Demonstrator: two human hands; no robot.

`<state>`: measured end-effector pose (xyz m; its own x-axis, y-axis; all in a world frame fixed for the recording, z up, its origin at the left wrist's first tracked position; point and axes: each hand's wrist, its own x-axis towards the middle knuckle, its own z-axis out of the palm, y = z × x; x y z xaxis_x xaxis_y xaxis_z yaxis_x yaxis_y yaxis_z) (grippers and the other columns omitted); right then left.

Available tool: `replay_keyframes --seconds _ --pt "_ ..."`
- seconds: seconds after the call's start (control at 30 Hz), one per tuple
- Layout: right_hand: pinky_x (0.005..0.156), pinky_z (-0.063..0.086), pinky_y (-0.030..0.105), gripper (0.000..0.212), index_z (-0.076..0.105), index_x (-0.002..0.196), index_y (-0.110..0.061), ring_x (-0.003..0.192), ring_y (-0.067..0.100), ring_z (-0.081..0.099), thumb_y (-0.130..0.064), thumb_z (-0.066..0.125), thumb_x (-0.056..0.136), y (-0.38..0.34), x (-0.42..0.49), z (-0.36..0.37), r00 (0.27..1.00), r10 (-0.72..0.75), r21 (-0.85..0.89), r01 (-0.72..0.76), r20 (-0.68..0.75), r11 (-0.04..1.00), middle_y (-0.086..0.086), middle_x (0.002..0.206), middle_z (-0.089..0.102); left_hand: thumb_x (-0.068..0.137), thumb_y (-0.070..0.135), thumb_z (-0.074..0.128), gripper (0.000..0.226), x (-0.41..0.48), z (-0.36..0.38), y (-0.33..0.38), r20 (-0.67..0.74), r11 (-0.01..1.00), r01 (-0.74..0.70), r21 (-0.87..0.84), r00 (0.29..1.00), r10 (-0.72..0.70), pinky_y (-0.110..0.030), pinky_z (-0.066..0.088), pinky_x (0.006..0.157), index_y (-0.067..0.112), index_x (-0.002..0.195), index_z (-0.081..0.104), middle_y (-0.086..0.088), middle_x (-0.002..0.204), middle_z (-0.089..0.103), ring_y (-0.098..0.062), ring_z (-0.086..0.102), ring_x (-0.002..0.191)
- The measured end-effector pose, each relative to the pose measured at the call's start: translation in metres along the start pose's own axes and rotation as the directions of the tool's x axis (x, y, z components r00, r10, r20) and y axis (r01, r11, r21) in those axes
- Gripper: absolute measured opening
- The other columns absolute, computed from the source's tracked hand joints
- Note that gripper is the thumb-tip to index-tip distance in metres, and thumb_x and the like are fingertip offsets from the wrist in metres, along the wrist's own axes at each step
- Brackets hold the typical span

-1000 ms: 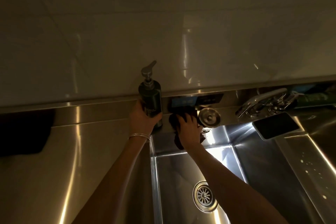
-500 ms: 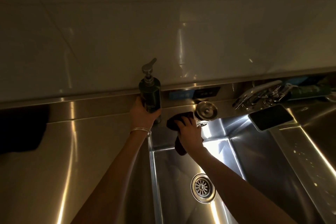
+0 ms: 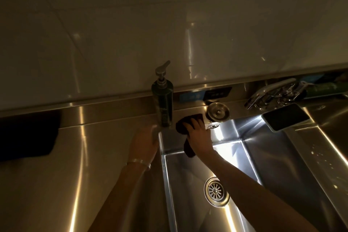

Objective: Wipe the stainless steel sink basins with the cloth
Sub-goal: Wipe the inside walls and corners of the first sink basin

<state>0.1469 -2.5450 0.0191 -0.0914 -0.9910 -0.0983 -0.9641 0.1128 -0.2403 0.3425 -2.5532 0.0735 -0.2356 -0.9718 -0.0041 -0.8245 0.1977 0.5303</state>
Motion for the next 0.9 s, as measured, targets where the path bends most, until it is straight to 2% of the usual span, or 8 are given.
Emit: replay_keyframes --seconds 0.1,0.2,0.27,0.33,0.43,0.57,0.7,0.9 --pt "0.103 0.035 0.044 0.048 0.038 0.142 -0.025 0.138 0.027 0.026 -0.015 0.046 0.095 0.013 0.008 -0.007 0.997 -0.081 -0.059 0.081 0.003 0.995 0.003 0.148 0.033 0.087 0.004 0.056 0.038 -0.02 0.01 0.015 -0.005 0.992 -0.007 -0.122 1.0 0.006 -0.015 0.034 0.09 0.015 0.124 0.056 -0.006 0.124 0.054 -0.013 0.05 0.107" --pt "0.104 0.034 0.045 0.046 0.041 0.14 -0.025 0.136 0.026 0.03 -0.017 0.047 0.095 0.01 0.021 -0.017 1.0 -0.021 -0.046 0.021 0.005 0.999 0.001 0.146 0.036 0.087 0.005 0.057 0.038 -0.022 0.013 0.027 0.013 0.991 -0.065 -0.12 0.998 0.067 -0.012 0.034 0.078 0.018 0.122 0.057 -0.005 0.117 0.054 -0.005 0.046 0.088" --pt "0.104 0.036 0.044 0.047 0.041 0.14 -0.023 0.136 0.025 0.028 -0.015 0.046 0.094 0.009 0.014 -0.012 1.0 -0.001 -0.003 0.001 -0.014 1.0 0.002 0.147 0.036 0.087 0.002 0.055 0.036 -0.015 0.013 0.033 0.007 0.987 -0.095 -0.132 0.995 0.097 -0.014 0.036 0.083 0.015 0.121 0.058 -0.005 0.12 0.054 -0.013 0.052 0.098" --pt "0.103 0.036 0.042 0.047 0.043 0.139 -0.022 0.138 0.025 0.027 -0.015 0.047 0.093 0.016 -0.006 -0.006 0.997 -0.067 0.011 0.067 -0.023 0.998 0.003 0.147 0.036 0.086 -0.003 0.052 0.036 -0.004 0.015 0.042 0.012 0.985 -0.122 -0.123 0.992 0.124 -0.018 0.036 0.091 0.011 0.119 0.059 -0.008 0.123 0.054 -0.021 0.052 0.111" --pt "0.098 0.04 0.039 0.045 0.048 0.136 -0.023 0.129 0.026 0.042 -0.016 0.05 0.091 0.049 -0.043 -0.002 0.982 -0.183 0.061 0.181 0.041 0.982 0.002 0.143 0.044 0.082 -0.009 0.051 0.035 0.017 0.027 0.059 0.017 0.969 -0.218 -0.116 0.975 0.221 -0.029 0.038 0.101 0.005 0.113 0.063 -0.014 0.12 0.057 -0.028 0.051 0.114" --pt "0.097 0.046 0.037 0.046 0.059 0.127 -0.018 0.118 0.023 0.056 -0.003 0.059 0.083 0.1 -0.092 -0.008 0.994 -0.049 0.249 0.071 -0.095 0.966 -0.001 0.137 0.053 0.085 -0.006 0.052 0.03 0.055 0.054 0.088 -0.003 0.929 -0.35 -0.12 0.936 0.353 -0.026 0.037 0.1 0.006 0.109 0.066 -0.012 0.115 0.061 -0.025 0.054 0.112" --pt "0.091 0.048 0.033 0.049 0.066 0.116 -0.011 0.107 0.026 0.064 0.01 0.069 0.071 0.137 -0.095 -0.038 0.955 -0.015 0.27 0.099 -0.295 0.958 0.007 0.124 0.062 0.093 0.005 0.048 0.03 0.1 0.089 0.131 0.097 0.908 -0.411 -0.074 0.904 0.417 -0.025 0.033 0.098 0.009 0.119 0.061 -0.012 0.124 0.057 -0.026 0.047 0.116" --pt "0.086 0.052 0.047 0.05 0.062 0.122 -0.01 0.112 0.033 0.06 0.007 0.065 0.075 0.162 -0.06 -0.071 0.952 0.062 0.251 0.016 -0.3 0.968 0.011 0.131 0.057 0.095 0.023 0.048 0.03 0.128 0.12 0.153 0.252 0.882 -0.45 0.143 0.878 0.407 -0.031 0.037 0.101 0.018 0.122 0.06 -0.001 0.136 0.049 -0.022 0.043 0.12"
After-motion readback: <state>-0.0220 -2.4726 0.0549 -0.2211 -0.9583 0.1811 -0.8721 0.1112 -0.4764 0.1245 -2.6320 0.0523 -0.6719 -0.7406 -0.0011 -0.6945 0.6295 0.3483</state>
